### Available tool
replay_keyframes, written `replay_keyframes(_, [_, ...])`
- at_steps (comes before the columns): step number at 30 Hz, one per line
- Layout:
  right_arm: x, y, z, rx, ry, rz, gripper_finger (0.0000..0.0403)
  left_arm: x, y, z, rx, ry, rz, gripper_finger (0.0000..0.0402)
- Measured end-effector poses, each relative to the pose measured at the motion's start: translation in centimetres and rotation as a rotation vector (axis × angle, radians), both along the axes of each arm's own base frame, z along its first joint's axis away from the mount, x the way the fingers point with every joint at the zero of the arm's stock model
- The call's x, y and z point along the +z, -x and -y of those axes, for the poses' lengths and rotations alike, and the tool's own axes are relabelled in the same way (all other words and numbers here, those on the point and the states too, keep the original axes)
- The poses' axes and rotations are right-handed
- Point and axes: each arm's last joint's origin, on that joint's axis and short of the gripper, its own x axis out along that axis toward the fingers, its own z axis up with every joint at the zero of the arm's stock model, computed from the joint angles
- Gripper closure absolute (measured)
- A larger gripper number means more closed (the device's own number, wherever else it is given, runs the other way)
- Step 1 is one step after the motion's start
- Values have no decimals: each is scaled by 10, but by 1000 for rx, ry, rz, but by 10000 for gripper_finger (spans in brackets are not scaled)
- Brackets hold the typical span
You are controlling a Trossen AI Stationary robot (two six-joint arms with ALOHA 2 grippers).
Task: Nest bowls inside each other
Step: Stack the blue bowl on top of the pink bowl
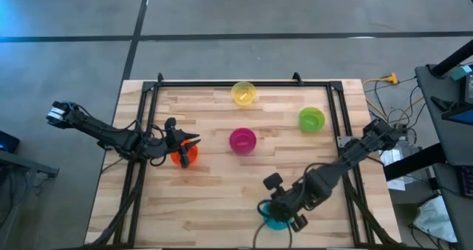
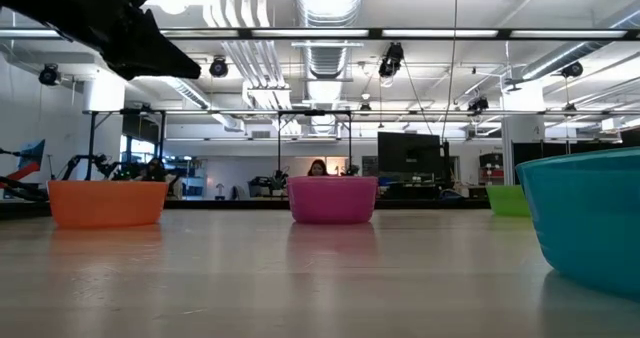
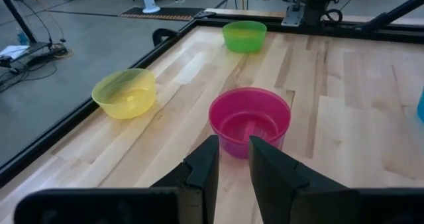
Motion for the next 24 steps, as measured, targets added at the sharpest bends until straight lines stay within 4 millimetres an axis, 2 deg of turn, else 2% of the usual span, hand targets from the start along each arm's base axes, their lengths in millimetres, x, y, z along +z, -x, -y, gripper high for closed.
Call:
replay_keyframes(8, [-10,-15,22,-24,58,-39,326,1,-2,1,-10,2,10,334])
replay_keyframes(18, [-16,-16,25,-14,75,-57,326,-3,-4,2,-17,-26,-19,334])
replay_keyframes(24, [-37,-15,29,-17,85,-70,326,-1,-7,3,-29,-54,-1,334])
